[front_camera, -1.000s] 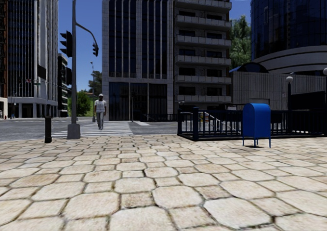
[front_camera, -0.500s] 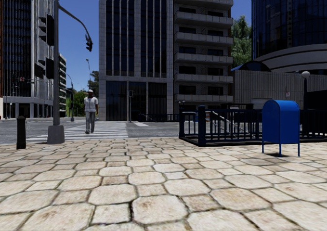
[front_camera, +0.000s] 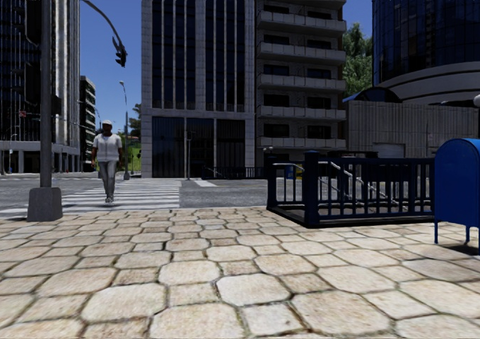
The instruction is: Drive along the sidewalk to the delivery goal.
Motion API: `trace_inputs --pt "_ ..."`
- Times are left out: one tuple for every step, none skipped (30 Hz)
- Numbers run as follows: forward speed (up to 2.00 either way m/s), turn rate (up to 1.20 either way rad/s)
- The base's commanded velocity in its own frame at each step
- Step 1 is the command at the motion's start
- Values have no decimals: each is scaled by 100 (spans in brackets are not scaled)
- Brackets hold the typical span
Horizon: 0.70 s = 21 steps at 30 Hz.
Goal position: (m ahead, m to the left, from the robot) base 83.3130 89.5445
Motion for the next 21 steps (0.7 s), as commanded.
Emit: trace_inputs --pt "200 16" --pt "200 16" --pt "200 16" --pt "200 16" --pt "200 17" --pt "200 19" --pt "200 21" --pt "200 21" --pt "200 25" --pt "200 31" --pt "200 36" --pt "200 37" --pt "200 37" --pt "200 37" --pt "200 38" --pt "194 38" --pt "175 40" --pt "164 41" --pt "164 41" --pt "159 41" --pt "157 41"
